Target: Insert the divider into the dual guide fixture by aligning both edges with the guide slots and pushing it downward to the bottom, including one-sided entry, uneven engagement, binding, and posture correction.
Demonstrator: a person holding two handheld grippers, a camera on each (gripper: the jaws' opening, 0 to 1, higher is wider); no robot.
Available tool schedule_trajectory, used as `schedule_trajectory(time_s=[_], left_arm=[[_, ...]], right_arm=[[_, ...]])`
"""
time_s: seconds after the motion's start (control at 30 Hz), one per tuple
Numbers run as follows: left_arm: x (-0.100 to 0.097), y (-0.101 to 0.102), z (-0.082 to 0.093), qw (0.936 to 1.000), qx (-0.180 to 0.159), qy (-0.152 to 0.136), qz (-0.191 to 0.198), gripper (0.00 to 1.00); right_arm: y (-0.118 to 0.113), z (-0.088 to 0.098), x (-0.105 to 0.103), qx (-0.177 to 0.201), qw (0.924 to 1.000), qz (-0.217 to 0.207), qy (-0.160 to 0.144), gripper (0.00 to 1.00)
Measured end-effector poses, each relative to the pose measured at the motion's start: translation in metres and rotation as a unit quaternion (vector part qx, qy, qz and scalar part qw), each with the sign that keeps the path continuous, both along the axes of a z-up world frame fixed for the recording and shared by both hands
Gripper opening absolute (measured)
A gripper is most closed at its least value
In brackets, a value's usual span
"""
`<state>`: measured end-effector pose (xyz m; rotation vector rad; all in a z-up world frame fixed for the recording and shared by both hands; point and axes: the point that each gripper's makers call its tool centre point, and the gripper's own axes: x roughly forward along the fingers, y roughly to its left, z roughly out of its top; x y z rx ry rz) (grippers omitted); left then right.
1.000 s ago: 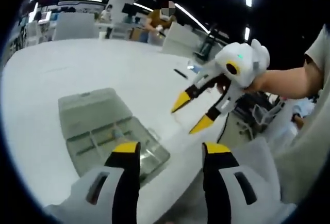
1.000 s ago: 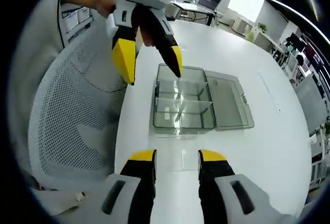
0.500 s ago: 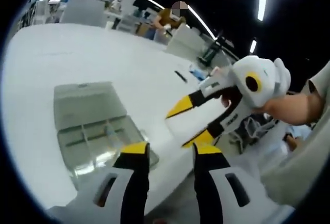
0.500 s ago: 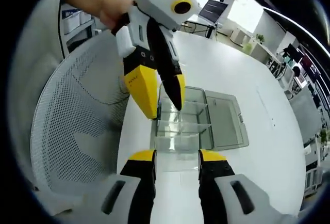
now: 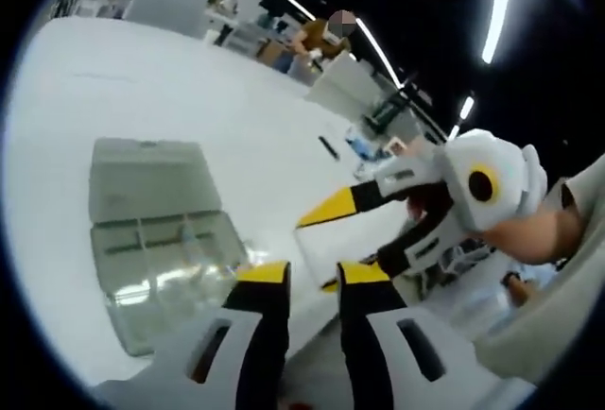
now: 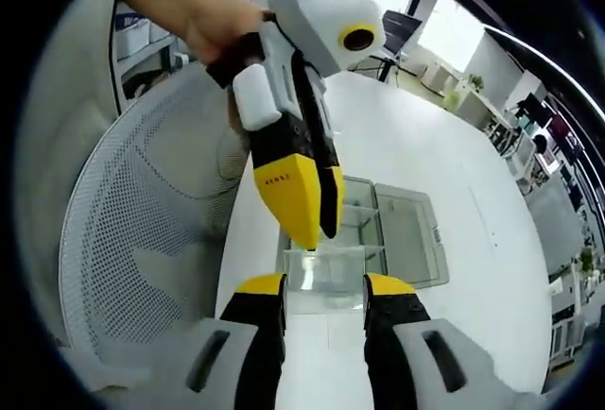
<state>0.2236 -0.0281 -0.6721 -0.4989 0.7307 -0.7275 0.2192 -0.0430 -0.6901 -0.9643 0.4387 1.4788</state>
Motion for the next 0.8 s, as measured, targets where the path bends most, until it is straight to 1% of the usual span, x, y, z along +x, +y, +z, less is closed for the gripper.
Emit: schedule_trajectory(time_s=[0.17,0.47,0.6,0.8], left_arm=[[0.001,-0.003,0.002,0.9999,-0.010,0.004,0.002,0.12],[0.002,-0.004,0.003,0.9993,-0.027,0.020,0.012,0.07],[0.002,-0.005,0.002,0.9991,-0.028,0.028,0.013,0.04],[0.002,-0.005,0.001,0.9990,-0.029,0.031,0.014,0.02]], right_arm=[[0.002,0.003,-0.002,0.004,1.0000,0.001,-0.004,0.27],[0.006,0.006,-0.004,0.008,0.9999,0.004,-0.011,0.27],[0.006,0.009,-0.004,0.012,0.9998,0.003,-0.013,0.27],[0.009,0.011,-0.005,0.014,0.9997,0.004,-0.018,0.27]])
